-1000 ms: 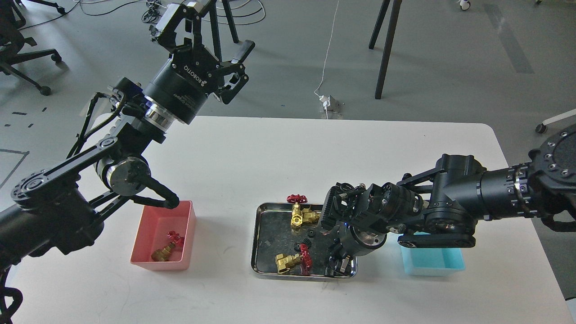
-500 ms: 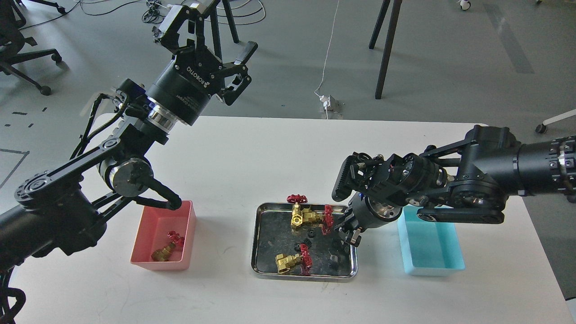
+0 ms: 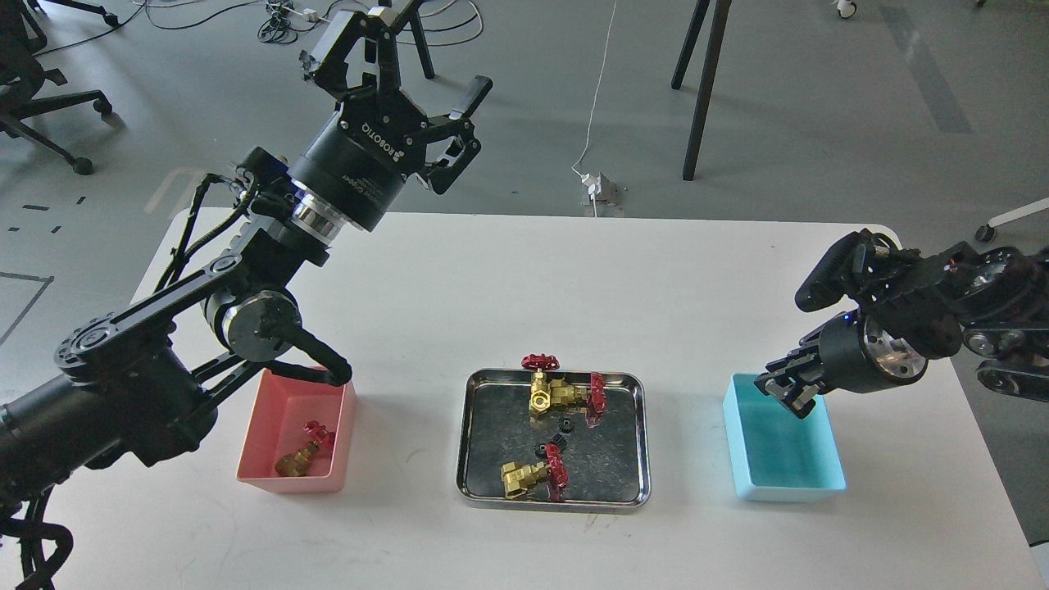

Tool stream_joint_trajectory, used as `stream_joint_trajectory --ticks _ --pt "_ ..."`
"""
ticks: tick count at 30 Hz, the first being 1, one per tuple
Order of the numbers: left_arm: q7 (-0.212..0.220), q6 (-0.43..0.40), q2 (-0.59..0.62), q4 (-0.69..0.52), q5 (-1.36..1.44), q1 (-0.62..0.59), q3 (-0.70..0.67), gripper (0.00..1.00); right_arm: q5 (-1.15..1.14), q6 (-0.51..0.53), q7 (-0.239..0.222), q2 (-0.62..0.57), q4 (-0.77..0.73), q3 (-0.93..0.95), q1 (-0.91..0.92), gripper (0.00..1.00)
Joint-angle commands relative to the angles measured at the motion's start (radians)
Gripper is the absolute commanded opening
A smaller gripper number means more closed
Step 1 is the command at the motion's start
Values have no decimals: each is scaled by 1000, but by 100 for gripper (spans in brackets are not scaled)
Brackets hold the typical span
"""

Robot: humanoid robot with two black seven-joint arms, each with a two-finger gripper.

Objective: Place valve in pink box and gear in blue box

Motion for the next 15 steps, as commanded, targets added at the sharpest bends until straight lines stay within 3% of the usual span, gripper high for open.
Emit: stream_joint_trajectory --ticks 1,3,5,12,15 --pt "0 0 -10 1 0 0 2 94 -1 -6 -1 -7 -10 8 -47 26" --pt "0 0 -10 1 0 0 2 94 11 -14 -2 -7 -18 22 -50 49" --pt "0 1 -7 4 0 -3 2 94 28 -14 -2 -9 -28 54 -59 100" --pt "0 -5 19 64 0 -86 19 94 282 -2 -2 -11 -100 230 -110 100" --pt "0 -52 37 105 0 -117 22 94 401 6 -4 -58 -111 289 -114 100"
